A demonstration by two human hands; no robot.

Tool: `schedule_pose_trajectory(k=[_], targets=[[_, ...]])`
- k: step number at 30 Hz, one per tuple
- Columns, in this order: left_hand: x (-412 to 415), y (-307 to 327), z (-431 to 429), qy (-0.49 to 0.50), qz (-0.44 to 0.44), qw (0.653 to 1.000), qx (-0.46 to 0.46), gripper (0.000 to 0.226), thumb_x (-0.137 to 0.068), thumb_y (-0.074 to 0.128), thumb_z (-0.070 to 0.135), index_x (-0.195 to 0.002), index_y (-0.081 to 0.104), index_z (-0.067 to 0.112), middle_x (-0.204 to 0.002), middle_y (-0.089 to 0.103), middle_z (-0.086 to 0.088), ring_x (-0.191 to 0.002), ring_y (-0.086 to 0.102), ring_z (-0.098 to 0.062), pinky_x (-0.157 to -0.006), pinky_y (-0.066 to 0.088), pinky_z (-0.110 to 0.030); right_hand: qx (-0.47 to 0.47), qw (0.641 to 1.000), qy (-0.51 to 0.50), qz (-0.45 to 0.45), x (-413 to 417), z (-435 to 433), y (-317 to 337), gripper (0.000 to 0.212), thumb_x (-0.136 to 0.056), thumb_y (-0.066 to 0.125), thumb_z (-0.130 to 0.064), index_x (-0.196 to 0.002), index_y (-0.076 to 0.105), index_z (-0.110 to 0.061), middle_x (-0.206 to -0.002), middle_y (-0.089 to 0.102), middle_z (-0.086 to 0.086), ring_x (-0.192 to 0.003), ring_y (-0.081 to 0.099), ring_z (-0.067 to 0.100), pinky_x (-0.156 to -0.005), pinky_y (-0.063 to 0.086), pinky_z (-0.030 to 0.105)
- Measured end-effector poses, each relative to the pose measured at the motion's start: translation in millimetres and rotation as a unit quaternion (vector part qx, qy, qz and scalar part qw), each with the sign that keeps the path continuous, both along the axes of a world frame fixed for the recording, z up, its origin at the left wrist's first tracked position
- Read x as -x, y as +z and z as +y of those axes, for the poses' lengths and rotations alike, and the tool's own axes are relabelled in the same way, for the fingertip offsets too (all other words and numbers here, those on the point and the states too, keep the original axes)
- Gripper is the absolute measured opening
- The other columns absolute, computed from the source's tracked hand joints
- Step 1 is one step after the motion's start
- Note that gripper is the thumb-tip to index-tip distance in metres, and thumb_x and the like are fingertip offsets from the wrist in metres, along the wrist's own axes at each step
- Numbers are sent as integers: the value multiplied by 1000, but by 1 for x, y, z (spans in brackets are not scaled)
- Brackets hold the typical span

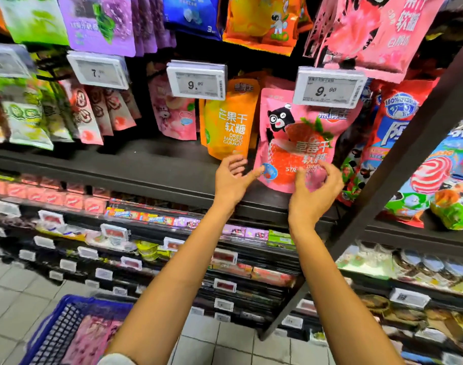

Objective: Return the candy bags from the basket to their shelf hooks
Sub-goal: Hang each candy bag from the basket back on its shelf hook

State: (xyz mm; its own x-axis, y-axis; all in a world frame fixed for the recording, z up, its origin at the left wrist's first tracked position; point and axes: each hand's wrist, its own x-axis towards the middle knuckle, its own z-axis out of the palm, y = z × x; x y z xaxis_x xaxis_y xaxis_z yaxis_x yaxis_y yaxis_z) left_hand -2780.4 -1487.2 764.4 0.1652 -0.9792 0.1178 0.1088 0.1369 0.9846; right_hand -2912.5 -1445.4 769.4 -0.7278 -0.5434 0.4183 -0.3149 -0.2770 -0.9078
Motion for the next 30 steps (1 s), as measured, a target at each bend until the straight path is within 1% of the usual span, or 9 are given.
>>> schedule_pose_trajectory(k=[3,6,9,14,17,20,24,27,30], targets=[[-34,-11,23,44,17,999,5,30,-83,76,11,-109,64,0,-98,69,-8,-86,65,-9,-83,54,-20,-9,999,40,-36,-30,10,-12,23,-84,69,-7,-106,62,-6,-110,55,13,-87,54,15,-75,45,18],[-78,-27,47,75,33,996,-17,3,-87,69,9,-90,69,10,-79,68,-4,-69,67,-6,-72,59,-27,-28,988,126,-89,-70,17,-26,16,-85,66,-1,-100,62,-6,-86,60,6,-67,51,2,-68,43,16],[-131,-47,75,103,13,993,-49,12,-88,66,5,-81,66,14,-71,65,-6,-63,65,-8,-58,55,-22,-73,972,199,-103,-123,28,-48,13,-86,64,2,-94,61,-8,-72,58,-4,-56,50,-5,-63,42,11],[-243,-102,129,155,-42,976,-145,10,-93,60,11,-98,66,4,-85,67,-9,-76,64,-21,-72,54,-33,-200,930,285,-117,-231,55,-109,13,-87,62,1,-94,65,-8,-75,59,0,-62,54,-5,-69,44,19],[-313,-143,160,191,-15,966,-175,8,-91,58,-3,-91,65,0,-69,65,-2,-62,60,-8,-63,49,-23,-304,886,338,-94,-301,72,-156,9,-88,55,-8,-84,60,-15,-78,55,9,-67,50,11,-67,42,30],[-374,-184,183,193,-16,954,-227,21,-87,48,-19,-92,64,-6,-65,60,6,-51,52,7,-53,36,-10,-393,845,342,-119,-356,88,-206,15,-93,53,-6,-91,53,-21,-76,56,7,-68,53,9,-71,47,33],[-437,-258,209,184,4,919,-347,18,-94,53,8,-90,63,21,-83,64,-3,-72,61,-16,-60,48,-25,-474,806,331,-124,-411,104,-272,9,-95,54,-11,-89,59,-16,-73,60,2,-58,59,6,-67,49,30],[-479,-328,217,163,-48,906,-389,36,-90,50,-7,-72,60,23,-66,59,4,-66,55,-9,-66,46,-24,-533,770,334,-109,-445,106,-327,17,-92,57,-4,-81,62,-16,-64,62,-3,-46,58,-2,-58,50,23],[-504,-392,220,205,164,883,-389,31,-61,67,-14,-77,53,8,-53,45,5,-50,44,-5,-65,42,-5,-564,743,355,-65,-469,105,-382,13,-88,58,1,-79,67,6,-67,60,7,-54,56,15,-58,47,30]])
